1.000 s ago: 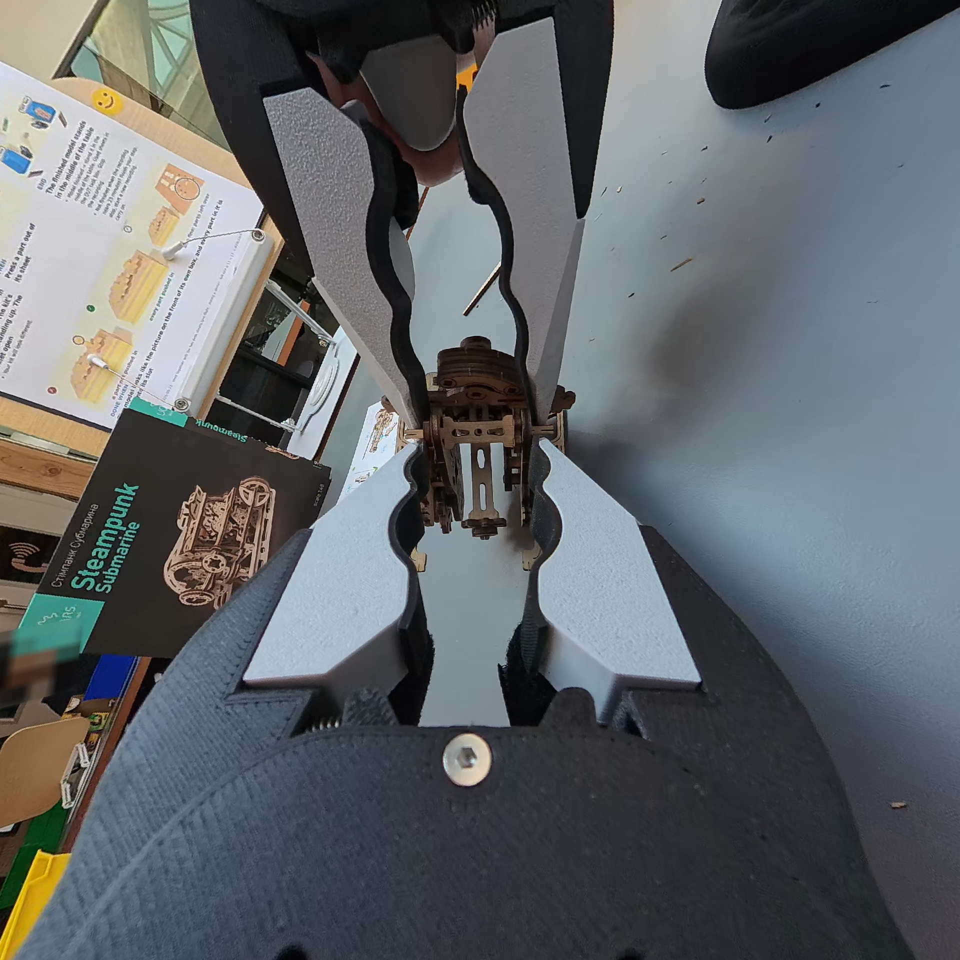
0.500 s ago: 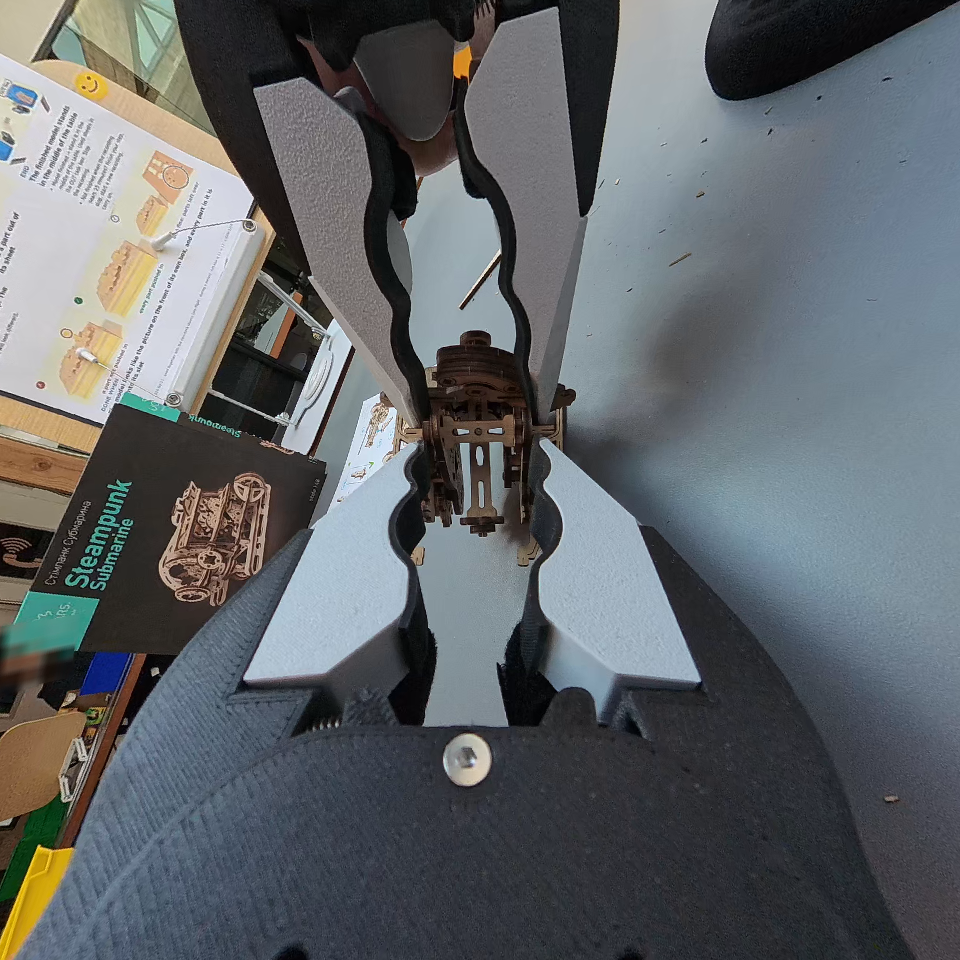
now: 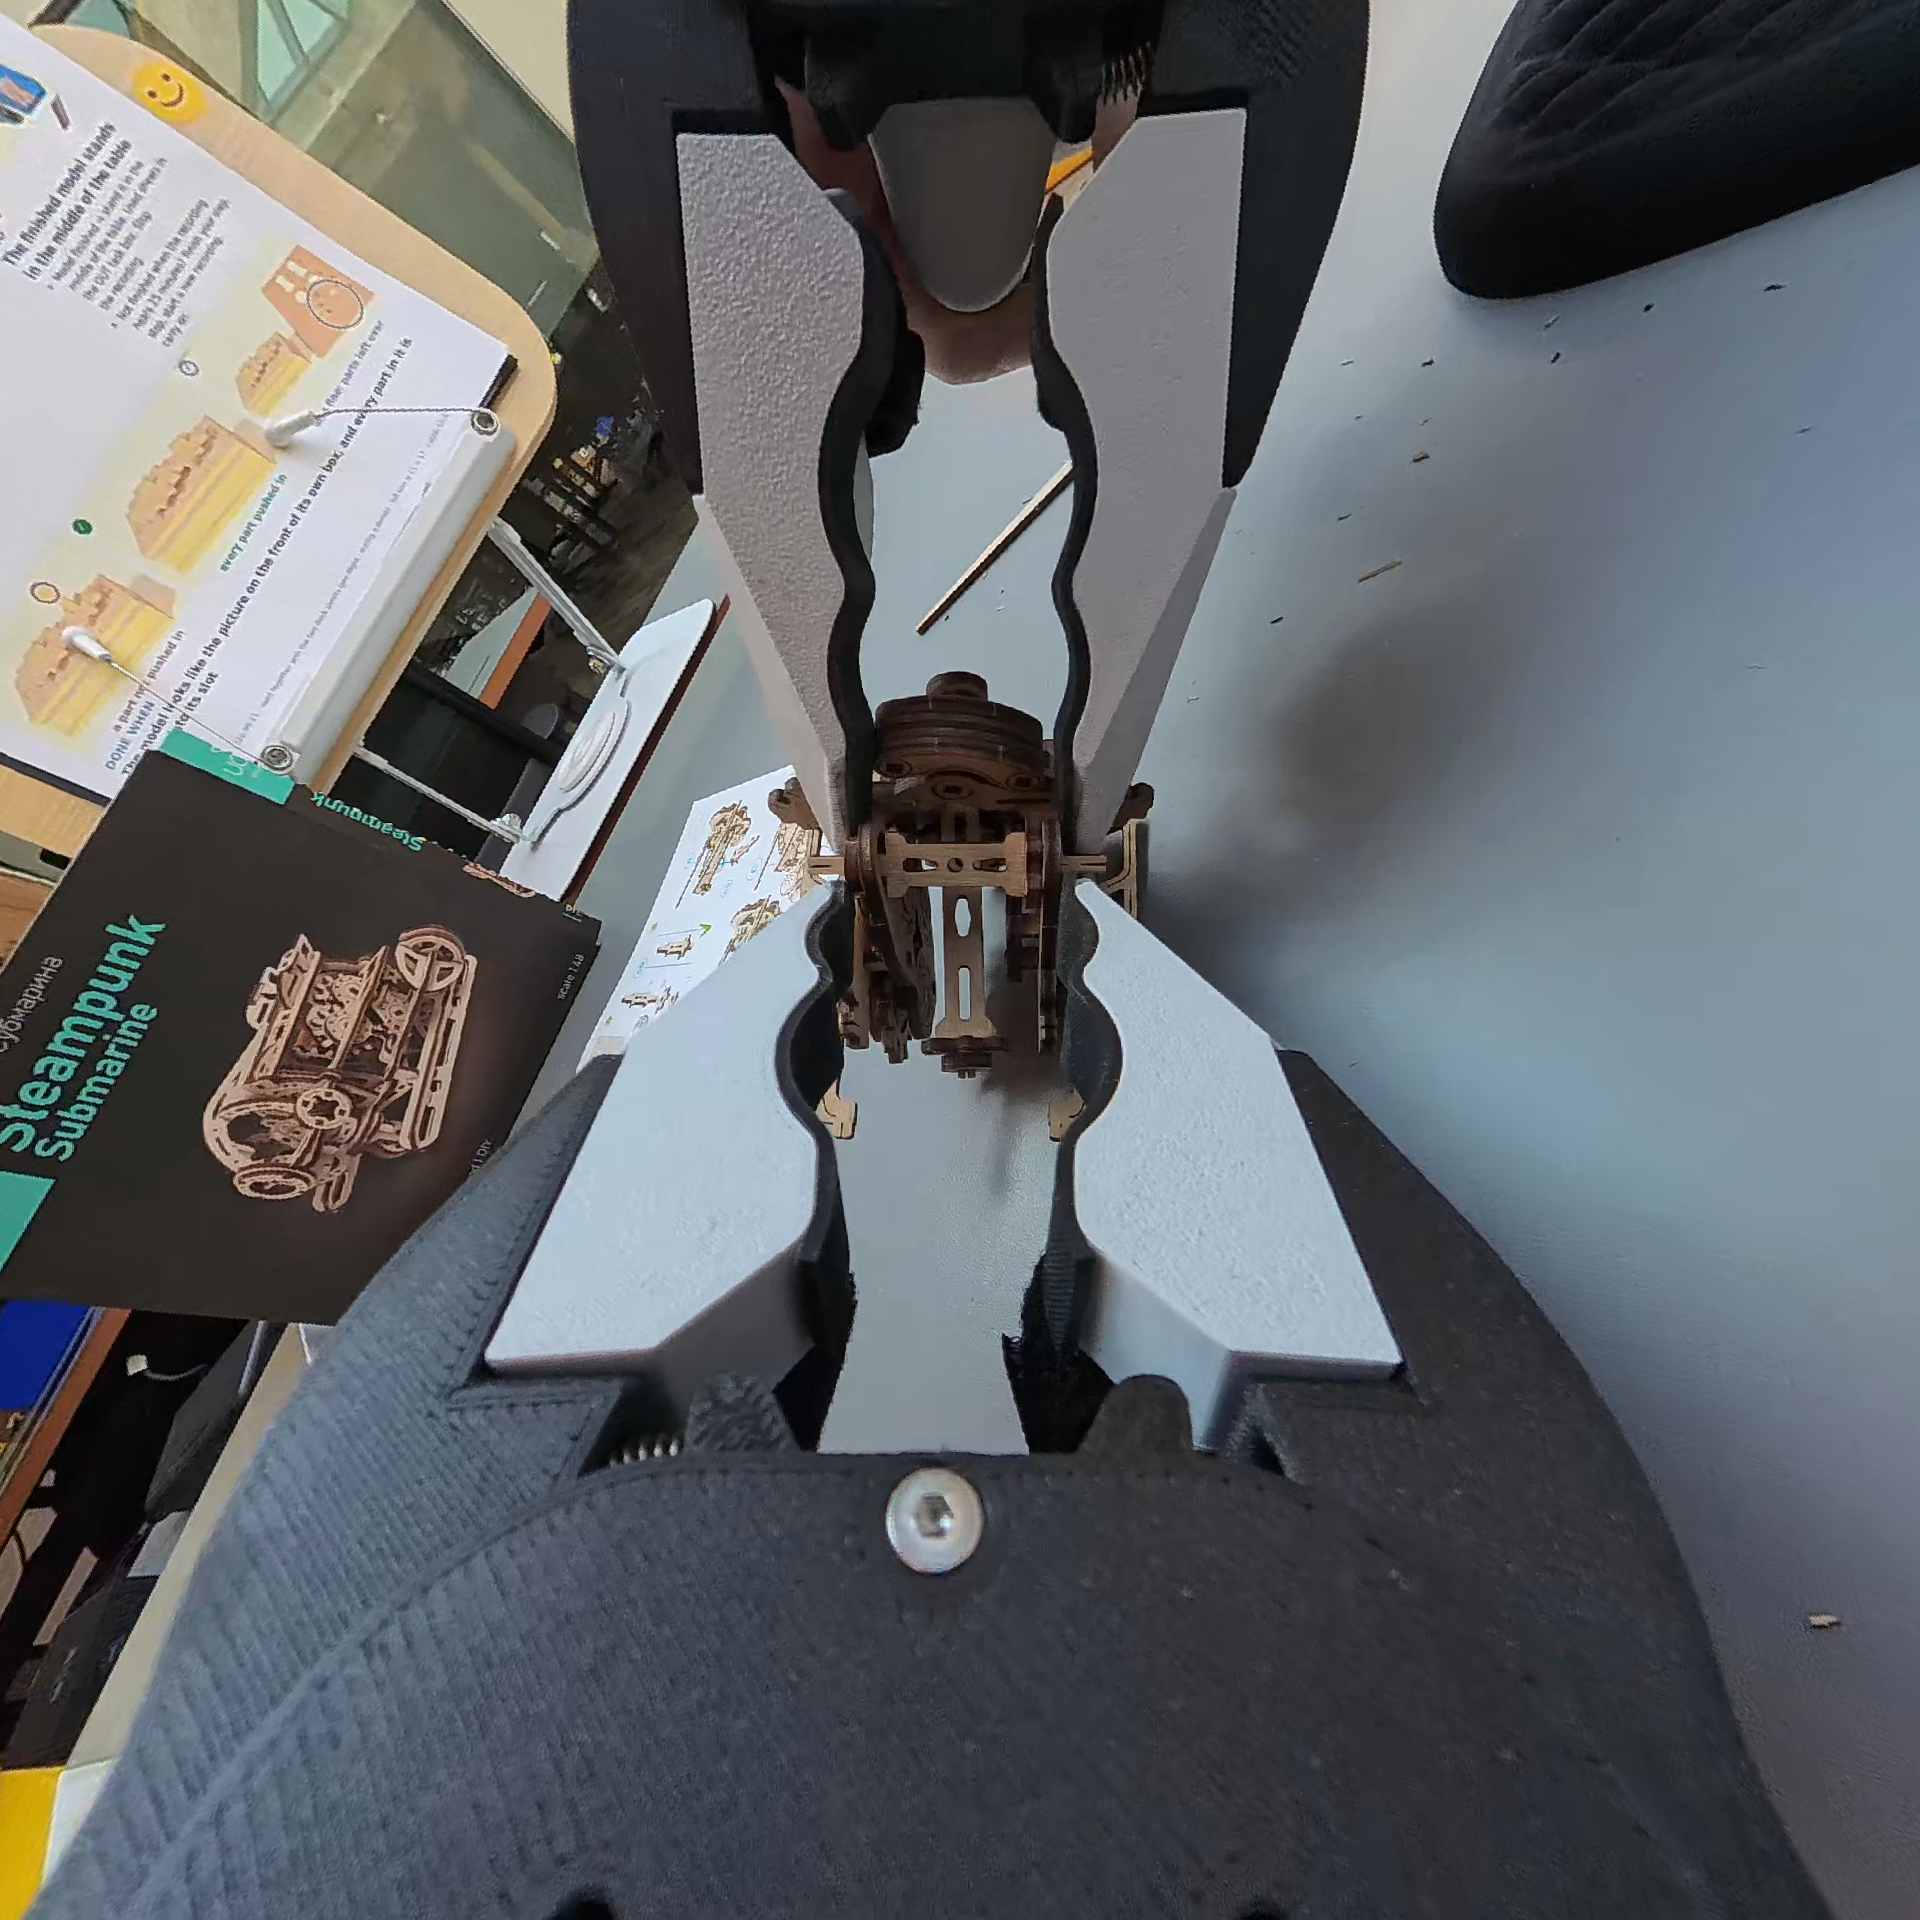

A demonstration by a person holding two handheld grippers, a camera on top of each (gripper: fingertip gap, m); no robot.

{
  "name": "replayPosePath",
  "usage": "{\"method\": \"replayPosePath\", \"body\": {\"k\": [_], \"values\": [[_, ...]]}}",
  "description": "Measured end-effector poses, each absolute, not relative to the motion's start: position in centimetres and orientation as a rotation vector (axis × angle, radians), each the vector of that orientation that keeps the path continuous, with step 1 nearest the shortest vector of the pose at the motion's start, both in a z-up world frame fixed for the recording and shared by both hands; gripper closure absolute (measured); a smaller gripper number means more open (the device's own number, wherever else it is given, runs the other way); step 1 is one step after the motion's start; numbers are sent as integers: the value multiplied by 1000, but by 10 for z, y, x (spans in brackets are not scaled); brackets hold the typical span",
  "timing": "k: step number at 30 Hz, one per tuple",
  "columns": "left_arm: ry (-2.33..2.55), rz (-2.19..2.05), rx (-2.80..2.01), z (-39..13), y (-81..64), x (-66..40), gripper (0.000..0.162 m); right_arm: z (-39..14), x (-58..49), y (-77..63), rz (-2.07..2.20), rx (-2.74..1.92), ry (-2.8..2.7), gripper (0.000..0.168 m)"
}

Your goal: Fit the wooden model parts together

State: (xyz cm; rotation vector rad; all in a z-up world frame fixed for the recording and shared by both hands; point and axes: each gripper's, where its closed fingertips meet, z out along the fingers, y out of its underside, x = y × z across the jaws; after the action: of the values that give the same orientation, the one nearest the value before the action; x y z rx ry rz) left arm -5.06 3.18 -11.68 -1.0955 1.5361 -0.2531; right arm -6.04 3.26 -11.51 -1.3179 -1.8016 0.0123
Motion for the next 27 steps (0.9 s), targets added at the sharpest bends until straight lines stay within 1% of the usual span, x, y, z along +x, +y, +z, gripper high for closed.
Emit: {"method": "replayPosePath", "body": {"k": [4,6,11,12,13,14,15,17,27], "values": [[1537,-236,-1078,-116,31,-50,124,-115,-60,33,7,-1317,-1824,133],[1537,-233,-1076,-116,32,-51,124,-116,-60,32,14,-1320,-1845,130],[1536,-234,-1075,-116,32,-51,124,-115,-61,33,18,-1332,-1856,131],[1537,-240,-1073,-116,31,-51,124,-115,-60,35,8,-1335,-1850,128],[1540,-245,-1067,-116,30,-50,124,-115,-60,37,-4,-1341,-1845,121],[1539,-243,-1061,-115,30,-50,124,-116,-59,37,0,-1349,-1842,120],[1538,-240,-1056,-115,29,-49,124,-115,-59,37,1,-1351,-1844,121],[1537,-239,-1054,-115,29,-50,124,-118,-58,32,16,-1341,-1874,128],[1533,-264,-1065,-113,31,-49,124,-106,-51,29,71,-1394,-1891,126]]}}
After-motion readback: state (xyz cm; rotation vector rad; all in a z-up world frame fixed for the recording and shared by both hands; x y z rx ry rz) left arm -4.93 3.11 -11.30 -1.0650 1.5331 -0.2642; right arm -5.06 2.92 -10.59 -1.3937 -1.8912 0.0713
